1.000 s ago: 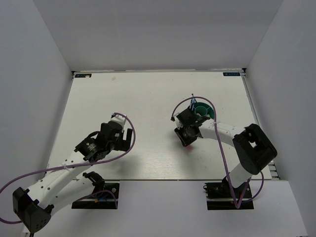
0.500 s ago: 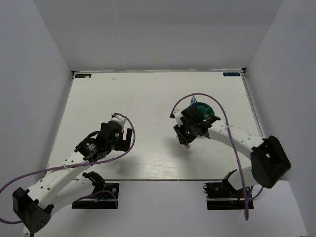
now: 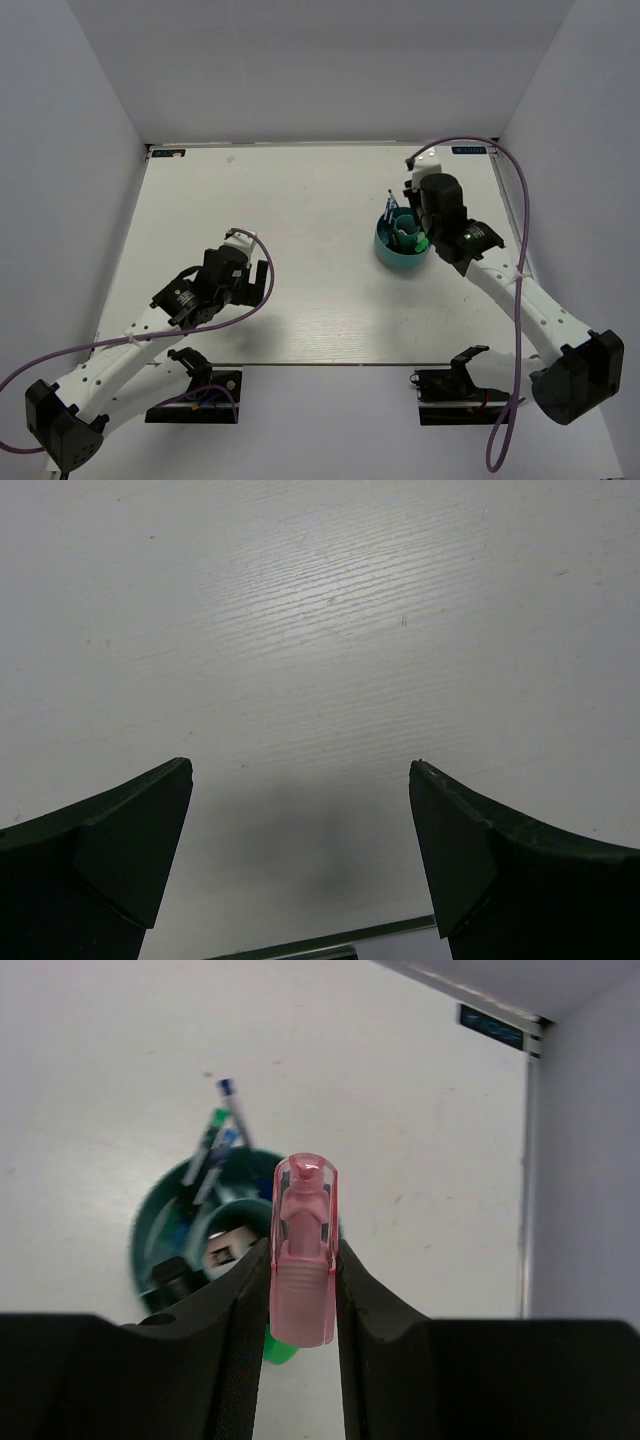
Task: Sort the stationery into containers
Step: Place the pen in the storage box.
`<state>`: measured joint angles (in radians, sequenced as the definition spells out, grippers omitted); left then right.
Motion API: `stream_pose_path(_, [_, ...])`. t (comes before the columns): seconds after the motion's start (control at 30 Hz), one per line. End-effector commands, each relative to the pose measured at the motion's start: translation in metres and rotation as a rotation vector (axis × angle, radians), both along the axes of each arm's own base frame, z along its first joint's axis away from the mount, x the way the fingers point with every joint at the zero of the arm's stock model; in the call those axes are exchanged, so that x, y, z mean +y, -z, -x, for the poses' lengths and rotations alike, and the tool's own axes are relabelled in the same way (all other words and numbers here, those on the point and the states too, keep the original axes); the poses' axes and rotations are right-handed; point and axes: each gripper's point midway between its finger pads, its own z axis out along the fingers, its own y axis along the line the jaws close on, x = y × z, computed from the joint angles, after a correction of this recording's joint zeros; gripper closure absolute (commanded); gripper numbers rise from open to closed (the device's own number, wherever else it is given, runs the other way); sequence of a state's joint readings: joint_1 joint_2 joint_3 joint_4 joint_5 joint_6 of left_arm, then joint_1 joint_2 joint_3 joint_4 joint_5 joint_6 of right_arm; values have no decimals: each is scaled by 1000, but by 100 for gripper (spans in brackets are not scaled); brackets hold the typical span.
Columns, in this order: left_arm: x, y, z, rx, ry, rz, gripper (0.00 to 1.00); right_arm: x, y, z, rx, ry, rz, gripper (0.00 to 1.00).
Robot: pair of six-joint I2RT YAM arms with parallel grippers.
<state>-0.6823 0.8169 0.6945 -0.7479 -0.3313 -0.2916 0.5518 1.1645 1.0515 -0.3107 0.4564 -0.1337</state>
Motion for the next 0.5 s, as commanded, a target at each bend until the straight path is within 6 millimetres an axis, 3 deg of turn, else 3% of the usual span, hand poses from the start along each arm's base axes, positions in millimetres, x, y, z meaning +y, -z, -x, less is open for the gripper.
stream_pose_path(0.0, [2, 0, -1, -8, -2, 0, 1, -36, -29, -21, -153, 166, -1, 100])
stream_pose_path(0.2, [1, 0, -1, -8, 0, 0, 1, -62, 8, -35, -75, 239, -63, 100])
stream_pose_path(0.27, [1, 2, -1, -4, 0, -3, 1, -55, 25, -37, -28, 209, -119, 100])
stream_pose_path(0.3, [1, 2, -1, -1, 0, -2, 1, -62, 29, -40, -19, 230, -130, 100])
stream_pose_path(0.47, [2, 2, -1, -1, -1, -7, 1, -61, 56, -46, 97, 240, -234, 100])
